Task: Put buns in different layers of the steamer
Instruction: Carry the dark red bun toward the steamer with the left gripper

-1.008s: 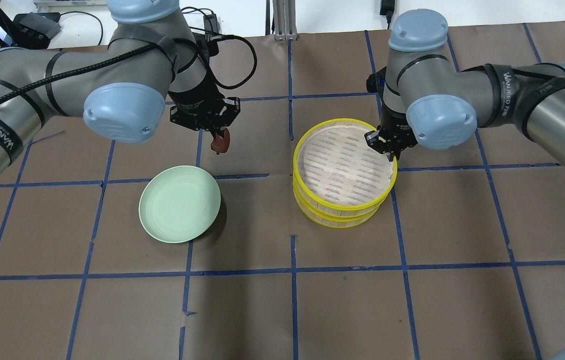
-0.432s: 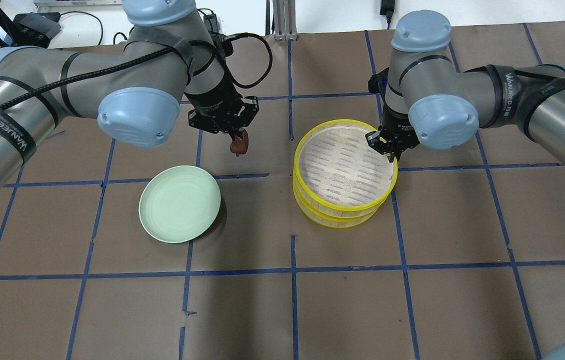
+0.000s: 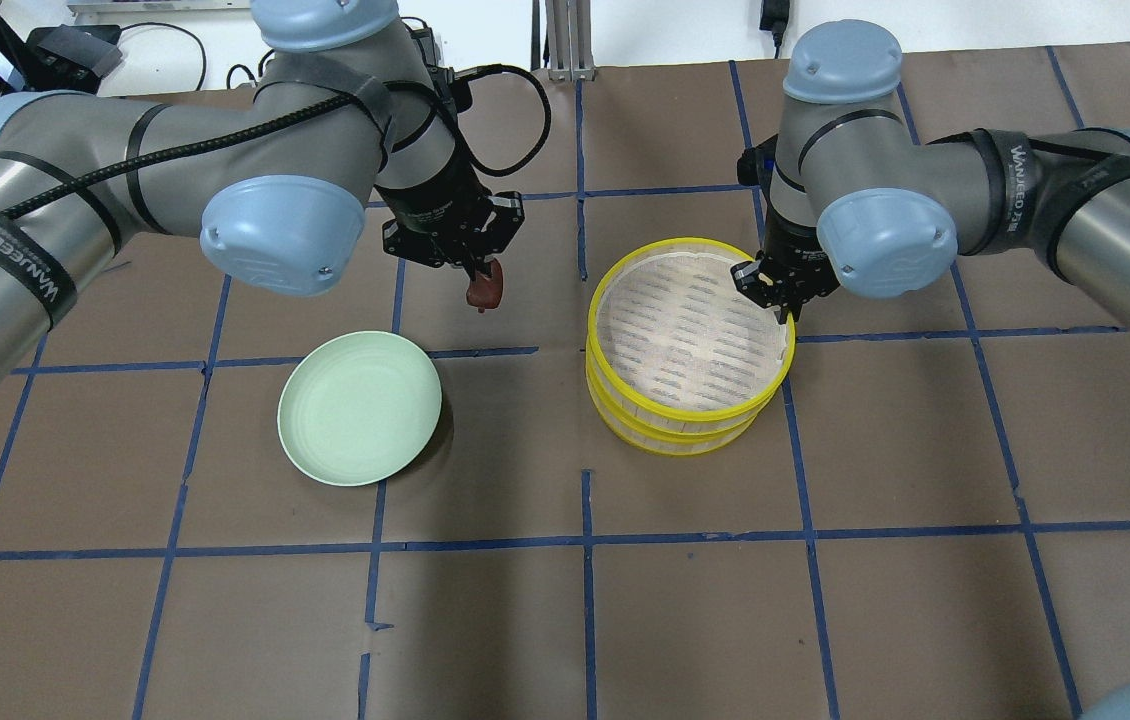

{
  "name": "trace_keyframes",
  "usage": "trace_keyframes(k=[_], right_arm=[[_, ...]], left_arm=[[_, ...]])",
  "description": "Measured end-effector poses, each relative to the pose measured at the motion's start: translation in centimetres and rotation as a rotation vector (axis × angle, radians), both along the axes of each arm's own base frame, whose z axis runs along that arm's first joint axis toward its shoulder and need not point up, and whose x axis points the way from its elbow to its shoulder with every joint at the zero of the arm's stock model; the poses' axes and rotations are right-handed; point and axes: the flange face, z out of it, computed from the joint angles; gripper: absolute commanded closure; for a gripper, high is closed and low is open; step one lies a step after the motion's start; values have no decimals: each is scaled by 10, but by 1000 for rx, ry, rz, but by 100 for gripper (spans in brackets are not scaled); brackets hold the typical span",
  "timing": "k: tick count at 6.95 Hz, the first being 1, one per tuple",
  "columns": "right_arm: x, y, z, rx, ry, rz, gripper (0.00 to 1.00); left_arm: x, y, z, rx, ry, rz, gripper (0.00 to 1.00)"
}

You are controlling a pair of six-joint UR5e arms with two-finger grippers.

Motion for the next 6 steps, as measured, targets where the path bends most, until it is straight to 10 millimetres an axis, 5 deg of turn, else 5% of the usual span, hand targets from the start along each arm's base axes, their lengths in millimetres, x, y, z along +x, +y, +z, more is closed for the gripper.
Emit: trace_keyframes(k=[5, 6], right_arm=[[2, 2, 1, -1, 0, -13, 84], [3, 2, 0, 0, 1, -14, 75]], left_arm=[[-1, 2, -1, 1, -3, -14, 97], [-1, 2, -1, 1, -4, -16, 97]])
